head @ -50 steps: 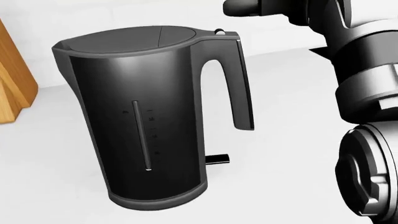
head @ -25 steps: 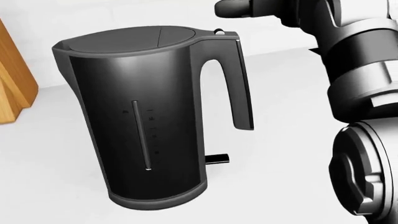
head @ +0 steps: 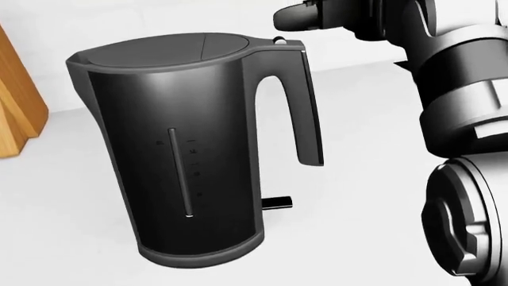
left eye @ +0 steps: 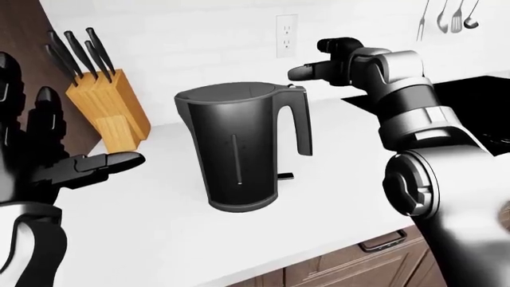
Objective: Press the button to open the lid of the electric kettle.
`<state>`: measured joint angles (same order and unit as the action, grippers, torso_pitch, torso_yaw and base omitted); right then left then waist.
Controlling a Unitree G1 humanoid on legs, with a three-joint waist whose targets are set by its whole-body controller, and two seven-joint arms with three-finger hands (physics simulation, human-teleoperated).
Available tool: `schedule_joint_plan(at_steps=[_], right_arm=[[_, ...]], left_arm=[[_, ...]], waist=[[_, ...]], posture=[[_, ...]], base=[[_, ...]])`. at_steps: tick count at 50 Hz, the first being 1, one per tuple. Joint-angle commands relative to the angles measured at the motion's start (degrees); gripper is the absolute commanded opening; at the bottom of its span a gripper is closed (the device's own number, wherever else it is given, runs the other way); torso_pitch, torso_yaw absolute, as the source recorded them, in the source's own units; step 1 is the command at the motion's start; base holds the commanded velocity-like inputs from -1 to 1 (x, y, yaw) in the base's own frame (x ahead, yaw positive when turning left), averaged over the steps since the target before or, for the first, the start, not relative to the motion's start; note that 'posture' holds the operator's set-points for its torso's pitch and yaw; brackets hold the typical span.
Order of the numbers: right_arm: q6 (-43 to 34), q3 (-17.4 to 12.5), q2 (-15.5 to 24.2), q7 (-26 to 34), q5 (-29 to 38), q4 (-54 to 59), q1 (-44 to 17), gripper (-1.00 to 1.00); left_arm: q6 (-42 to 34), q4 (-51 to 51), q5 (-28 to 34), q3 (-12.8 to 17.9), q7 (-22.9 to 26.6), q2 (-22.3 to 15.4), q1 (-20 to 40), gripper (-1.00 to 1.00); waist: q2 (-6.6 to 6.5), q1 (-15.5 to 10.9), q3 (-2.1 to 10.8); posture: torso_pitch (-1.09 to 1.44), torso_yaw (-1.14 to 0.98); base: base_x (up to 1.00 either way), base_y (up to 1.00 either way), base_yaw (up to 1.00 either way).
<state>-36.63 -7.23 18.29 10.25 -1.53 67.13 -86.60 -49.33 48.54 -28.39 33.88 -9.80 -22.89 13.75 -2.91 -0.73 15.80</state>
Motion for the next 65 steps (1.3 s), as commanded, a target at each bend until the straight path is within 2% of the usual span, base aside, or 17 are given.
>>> schedule_joint_plan(at_steps=[1,16,27,39,44,65], right_arm=[[1.5,-0.1,0.5,0.8,0.2,-2.2,-2.2,1.0],[-1.7,-0.4,1.0,5.1,0.5,-2.1,-2.9,1.0],[-3.4,-1.2,1.5,5.8,-0.9,-1.2,-3.4,1.0],[-4.4,-0.4,1.7,10.6,-0.7,-1.7,-2.5,1.0],[-5.1,-1.3,1.8,10.4,-1.7,-1.6,-3.1,1.0],[-4.1,-1.2,1.5,7.4,-2.7,-0.9,-4.2,1.0]], left_arm=[[1.5,0.9,0.1,0.4,0.1,-0.8,1.1,1.0],[1.0,1.0,-0.2,0.6,0.0,-1.0,1.4,1.0],[1.2,0.9,-0.2,0.5,-0.1,-1.0,1.3,1.0],[1.2,0.9,0.0,0.5,0.0,-0.9,1.2,1.0],[1.4,0.9,0.1,0.4,0.1,-0.8,1.2,1.0],[1.0,0.9,0.0,0.4,-0.1,-1.0,1.6,1.0]], waist=[[-0.09,0.0,0.45],[-0.16,0.0,0.46],[-0.17,0.0,0.48],[-0.15,0.1,0.48],[-0.18,0.1,0.47],[-0.22,0.1,0.38]], posture=[[-0.41,0.0],[-0.41,0.0],[-0.41,0.0],[-0.41,0.0],[-0.41,0.0],[-0.41,0.0]], base=[[0.0,0.0,0.0],[0.0,0.0,0.0],[0.0,0.0,0.0],[0.0,0.0,0.0],[0.0,0.0,0.0],[0.0,0.0,0.0]])
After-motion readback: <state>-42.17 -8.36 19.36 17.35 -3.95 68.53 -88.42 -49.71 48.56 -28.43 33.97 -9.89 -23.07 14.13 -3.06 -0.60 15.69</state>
